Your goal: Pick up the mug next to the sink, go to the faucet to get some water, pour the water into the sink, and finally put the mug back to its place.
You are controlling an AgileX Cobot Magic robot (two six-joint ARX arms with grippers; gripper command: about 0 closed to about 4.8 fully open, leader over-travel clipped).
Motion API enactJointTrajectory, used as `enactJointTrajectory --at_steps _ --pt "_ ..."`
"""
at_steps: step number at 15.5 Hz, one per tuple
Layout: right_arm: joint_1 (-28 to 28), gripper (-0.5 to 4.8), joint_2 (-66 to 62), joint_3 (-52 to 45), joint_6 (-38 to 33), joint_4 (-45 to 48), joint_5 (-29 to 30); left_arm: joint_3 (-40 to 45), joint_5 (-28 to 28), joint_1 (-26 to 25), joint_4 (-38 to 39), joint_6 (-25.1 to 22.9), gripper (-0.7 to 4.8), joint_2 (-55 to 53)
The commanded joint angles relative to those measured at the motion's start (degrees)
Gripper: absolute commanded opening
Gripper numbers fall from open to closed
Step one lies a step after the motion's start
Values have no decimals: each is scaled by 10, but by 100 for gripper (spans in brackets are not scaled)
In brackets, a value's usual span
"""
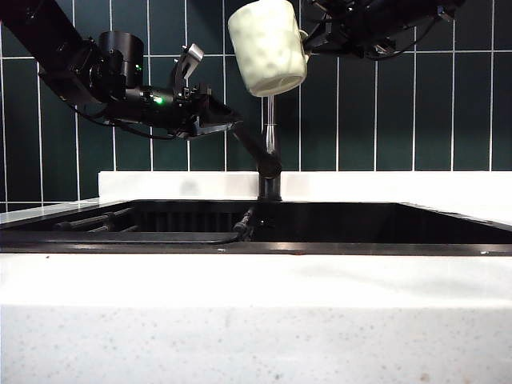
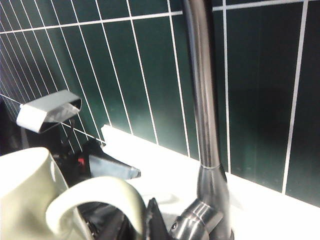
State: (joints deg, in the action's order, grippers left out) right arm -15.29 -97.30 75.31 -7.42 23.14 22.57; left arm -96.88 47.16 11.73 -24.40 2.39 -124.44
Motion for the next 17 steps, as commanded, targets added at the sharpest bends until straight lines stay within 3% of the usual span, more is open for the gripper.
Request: enactJointTrajectory --at_steps 1,2,4,5,8,10,14,17 --pt "0 -1 8 7 4 37 -16 -1 -197 0 3 -4 101 2" --pt "0 -1 8 7 4 37 -19 -2 -238 0 4 -2 -13 2" --pt "0 -1 8 7 5 37 -23 -2 -278 0 7 1 -5 2" --pt "0 -1 8 7 20 36 -34 -3 -273 0 6 12 -5 2" --pt "9 -1 8 7 70 26 -45 -4 -206 -2 -4 45 -2 9" --pt "38 -1 8 7 101 -5 -51 -4 -124 -2 4 52 -2 18" --pt "79 -1 11 7 194 -72 -50 -4 -89 -2 17 52 -2 22" --pt "83 -1 11 7 214 -82 -49 -4 9 -3 41 45 -1 22"
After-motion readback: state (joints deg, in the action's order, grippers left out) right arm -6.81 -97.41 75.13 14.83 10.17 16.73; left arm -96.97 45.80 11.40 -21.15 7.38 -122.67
